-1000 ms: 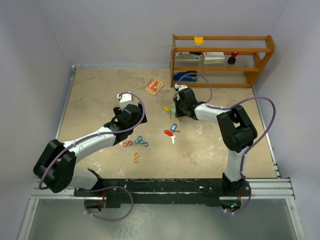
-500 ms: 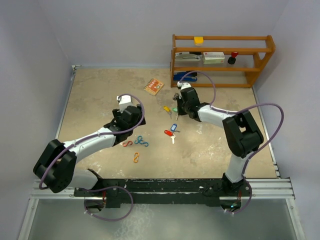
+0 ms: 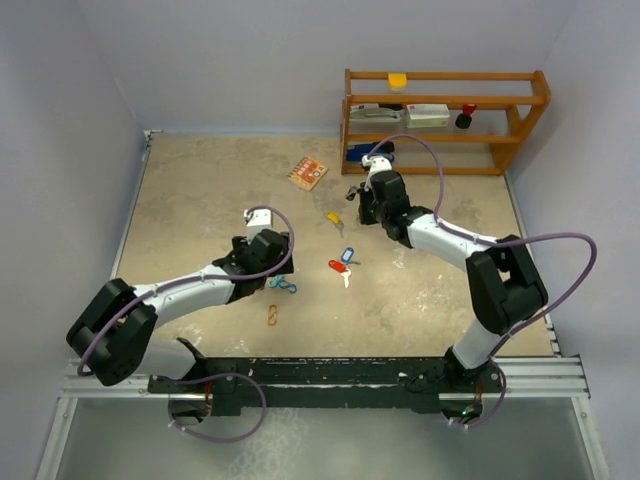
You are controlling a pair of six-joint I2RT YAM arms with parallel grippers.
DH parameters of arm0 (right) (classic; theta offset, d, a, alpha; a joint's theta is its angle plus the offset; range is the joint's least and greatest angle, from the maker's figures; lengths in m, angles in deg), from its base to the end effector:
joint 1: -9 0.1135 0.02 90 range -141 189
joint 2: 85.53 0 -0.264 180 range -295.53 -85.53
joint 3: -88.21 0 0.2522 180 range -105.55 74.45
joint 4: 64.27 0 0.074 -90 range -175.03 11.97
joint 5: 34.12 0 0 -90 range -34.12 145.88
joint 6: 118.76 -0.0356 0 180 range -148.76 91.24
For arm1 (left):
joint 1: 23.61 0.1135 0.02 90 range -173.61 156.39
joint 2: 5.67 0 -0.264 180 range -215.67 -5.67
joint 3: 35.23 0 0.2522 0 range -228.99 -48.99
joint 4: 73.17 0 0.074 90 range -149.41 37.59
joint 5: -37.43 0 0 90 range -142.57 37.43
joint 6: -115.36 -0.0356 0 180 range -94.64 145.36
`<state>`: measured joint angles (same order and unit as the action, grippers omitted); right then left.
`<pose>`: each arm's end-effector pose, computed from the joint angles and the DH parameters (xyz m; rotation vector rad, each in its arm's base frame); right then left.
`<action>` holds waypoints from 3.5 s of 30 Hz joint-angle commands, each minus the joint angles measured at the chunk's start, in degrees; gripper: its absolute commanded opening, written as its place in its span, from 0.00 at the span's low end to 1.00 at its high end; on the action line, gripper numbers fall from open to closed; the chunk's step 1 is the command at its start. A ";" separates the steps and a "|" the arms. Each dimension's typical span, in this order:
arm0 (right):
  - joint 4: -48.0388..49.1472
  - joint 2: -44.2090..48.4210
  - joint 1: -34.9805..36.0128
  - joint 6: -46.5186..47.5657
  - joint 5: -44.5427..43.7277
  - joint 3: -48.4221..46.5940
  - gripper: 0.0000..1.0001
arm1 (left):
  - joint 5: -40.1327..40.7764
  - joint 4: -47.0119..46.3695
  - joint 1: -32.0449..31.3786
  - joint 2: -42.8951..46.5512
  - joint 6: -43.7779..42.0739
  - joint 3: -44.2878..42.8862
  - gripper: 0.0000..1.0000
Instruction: Put the keys on the keyring
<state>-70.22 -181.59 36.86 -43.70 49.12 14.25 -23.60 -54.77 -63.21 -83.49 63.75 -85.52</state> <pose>0.3362 0.1730 0.2297 -0.1602 2.0679 0.3400 0.2122 -0.1531 0.1794 -0.2107 2.2435 -0.1208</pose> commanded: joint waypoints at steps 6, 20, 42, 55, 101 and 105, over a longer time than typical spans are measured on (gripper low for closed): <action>1.18 3.20 0.00 0.75 -0.58 0.77 0.00 | 3.22 3.37 -4.57 0.43 1.52 0.53 0.85; 1.24 4.36 0.00 0.77 -0.71 1.10 0.00 | 4.63 3.65 -5.31 -1.01 3.15 2.15 0.84; 1.39 4.14 0.00 0.52 -0.09 1.22 0.00 | 5.55 12.81 -11.45 5.51 10.99 2.46 0.85; 1.56 4.04 -0.04 0.45 0.09 1.25 0.00 | 5.92 12.67 -13.22 5.86 15.92 6.27 0.86; 1.55 4.03 0.00 0.34 -0.44 1.58 0.00 | 5.43 3.13 -6.36 -2.10 5.55 0.91 0.90; 1.51 4.36 0.00 0.29 -0.35 1.66 0.00 | 9.54 6.27 -5.99 2.56 6.18 0.98 0.90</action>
<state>-70.37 -179.79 36.86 -43.56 49.36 15.73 -18.40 -51.07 -69.90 -86.37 69.31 -83.45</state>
